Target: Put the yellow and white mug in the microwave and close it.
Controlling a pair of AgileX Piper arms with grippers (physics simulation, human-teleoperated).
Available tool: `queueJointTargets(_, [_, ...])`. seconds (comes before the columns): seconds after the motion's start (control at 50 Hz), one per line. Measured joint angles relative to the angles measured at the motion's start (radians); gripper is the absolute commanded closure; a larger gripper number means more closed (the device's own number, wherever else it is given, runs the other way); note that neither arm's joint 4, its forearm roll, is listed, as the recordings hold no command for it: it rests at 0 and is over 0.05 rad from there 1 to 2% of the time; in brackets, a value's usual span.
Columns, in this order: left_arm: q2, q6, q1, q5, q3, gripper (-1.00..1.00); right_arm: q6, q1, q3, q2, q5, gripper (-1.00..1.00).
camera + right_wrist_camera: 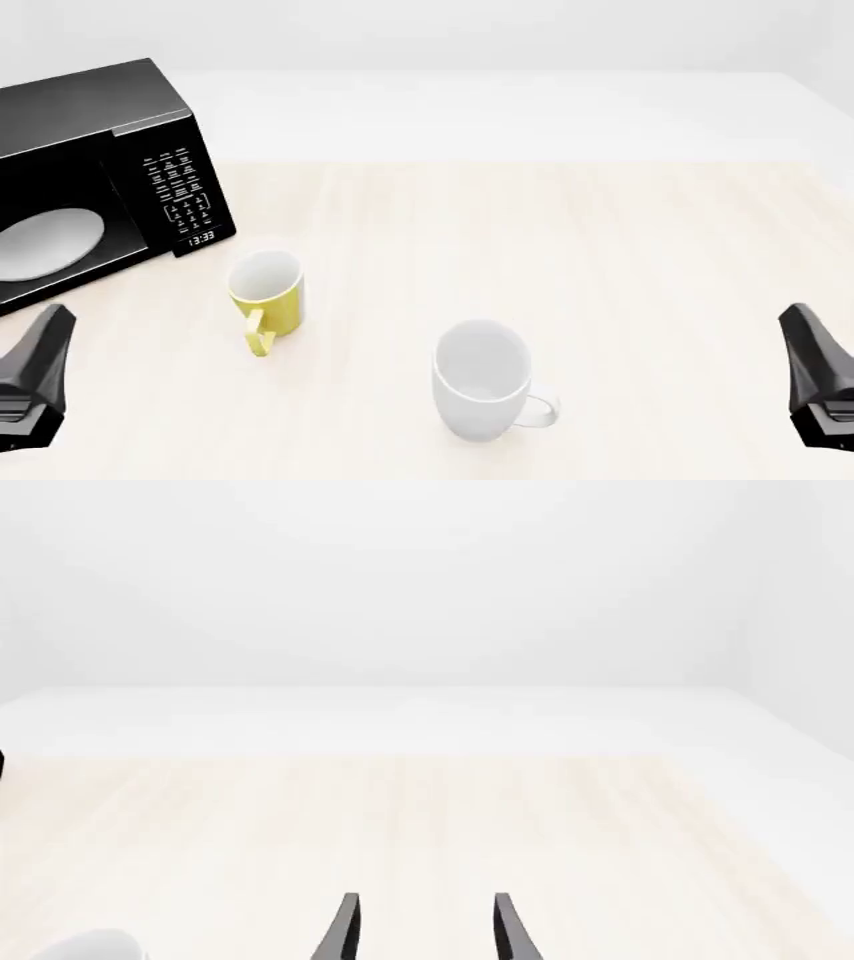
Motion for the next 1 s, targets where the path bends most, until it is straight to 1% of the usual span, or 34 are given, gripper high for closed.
queueJointTargets(0.36, [0.03,-0.051,-0.017,0.009,-0.013,-1.0,-0.001,0.001,-0.002,0.005,-0.001,-1.0])
queueJointTargets(0.68, [0.011,-0.046,-0.083,0.113,-0.059,-1.0,-0.001,0.001,-0.003,0.006,-0.001,-1.0])
queueJointTargets(1.0, [0.041,-0.062,-0.15,0.184,-0.086,-1.0,-0.001,0.001,-0.003,0.006,-0.001,-1.0])
